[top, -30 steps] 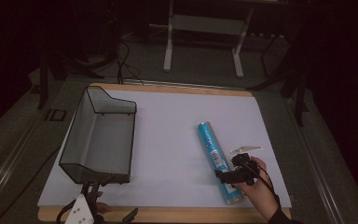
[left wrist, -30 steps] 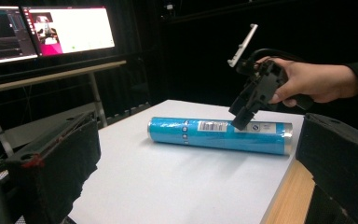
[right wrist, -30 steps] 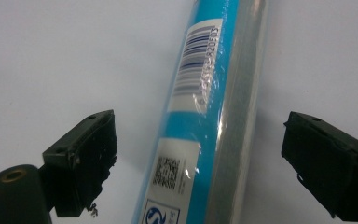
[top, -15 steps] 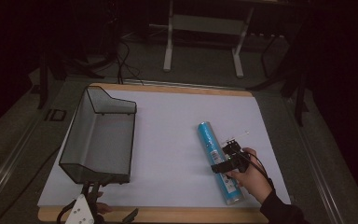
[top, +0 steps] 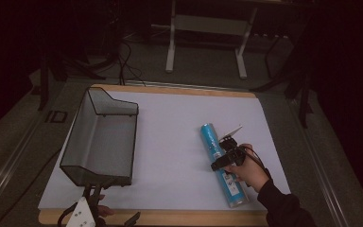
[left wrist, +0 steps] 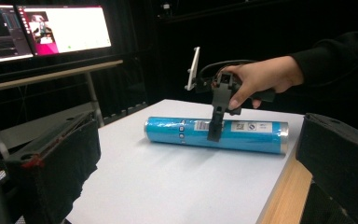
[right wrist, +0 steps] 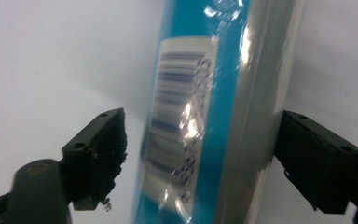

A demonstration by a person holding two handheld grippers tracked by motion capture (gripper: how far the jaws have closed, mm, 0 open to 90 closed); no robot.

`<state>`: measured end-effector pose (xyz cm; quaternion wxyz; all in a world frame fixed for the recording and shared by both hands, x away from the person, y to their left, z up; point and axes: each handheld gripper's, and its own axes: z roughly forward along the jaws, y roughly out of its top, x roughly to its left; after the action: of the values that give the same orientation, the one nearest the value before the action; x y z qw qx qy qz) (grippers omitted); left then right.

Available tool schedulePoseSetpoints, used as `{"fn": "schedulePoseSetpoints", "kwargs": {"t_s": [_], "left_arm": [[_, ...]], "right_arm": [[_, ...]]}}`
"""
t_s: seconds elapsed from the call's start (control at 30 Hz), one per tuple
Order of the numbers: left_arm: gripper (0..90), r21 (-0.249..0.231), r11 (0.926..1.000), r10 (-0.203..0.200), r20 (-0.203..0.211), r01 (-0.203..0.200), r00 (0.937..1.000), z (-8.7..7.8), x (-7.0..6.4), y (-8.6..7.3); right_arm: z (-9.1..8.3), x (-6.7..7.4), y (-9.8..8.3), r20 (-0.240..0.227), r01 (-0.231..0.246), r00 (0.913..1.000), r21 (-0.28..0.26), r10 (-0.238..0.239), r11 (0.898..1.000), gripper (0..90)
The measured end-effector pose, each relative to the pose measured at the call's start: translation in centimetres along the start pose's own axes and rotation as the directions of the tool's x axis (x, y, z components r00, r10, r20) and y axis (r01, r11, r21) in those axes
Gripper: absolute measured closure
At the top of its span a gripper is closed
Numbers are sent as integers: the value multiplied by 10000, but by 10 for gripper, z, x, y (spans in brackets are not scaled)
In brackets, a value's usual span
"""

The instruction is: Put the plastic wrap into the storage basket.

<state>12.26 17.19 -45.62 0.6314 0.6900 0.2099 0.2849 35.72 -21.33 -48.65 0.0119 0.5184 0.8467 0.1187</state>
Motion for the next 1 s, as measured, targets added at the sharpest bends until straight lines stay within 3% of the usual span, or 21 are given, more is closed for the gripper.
{"fn": "schedulePoseSetpoints", "kwargs": {"t_s": [0.27,0.43,0.5,0.63,0.73,0.87,1.0], "left_arm": [[6,-5,10000,-4,21,4,10000,0,0,0],[6,-1,10000,2,7,-2,10000,0,0,0],[6,10,10000,27,16,-27,10000,0,0,0],[6,12,10000,34,0,-34,10000,-1,0,0],[6,56,10000,74,1,-74,10000,-1,-1,0],[6,98,9999,121,-24,-121,9999,0,-1,0],[6,220,9996,155,-71,-154,9999,2,-1,-1]], "right_arm": [[6,-1,13,250,-285,9993,167,281,9995,183],[14,-1,19,354,-577,9978,601,557,9965,188],[17,0,21,747,-565,9959,767,508,9955,209],[19,1,23,590,-592,9968,878,541,9944,282],[22,1,21,592,-458,9974,831,409,9955,280],[21,-7,20,84,-1104,9939,783,1101,9908,306],[21,-7,18,104,-1217,9926,624,1213,9906,311]]}}
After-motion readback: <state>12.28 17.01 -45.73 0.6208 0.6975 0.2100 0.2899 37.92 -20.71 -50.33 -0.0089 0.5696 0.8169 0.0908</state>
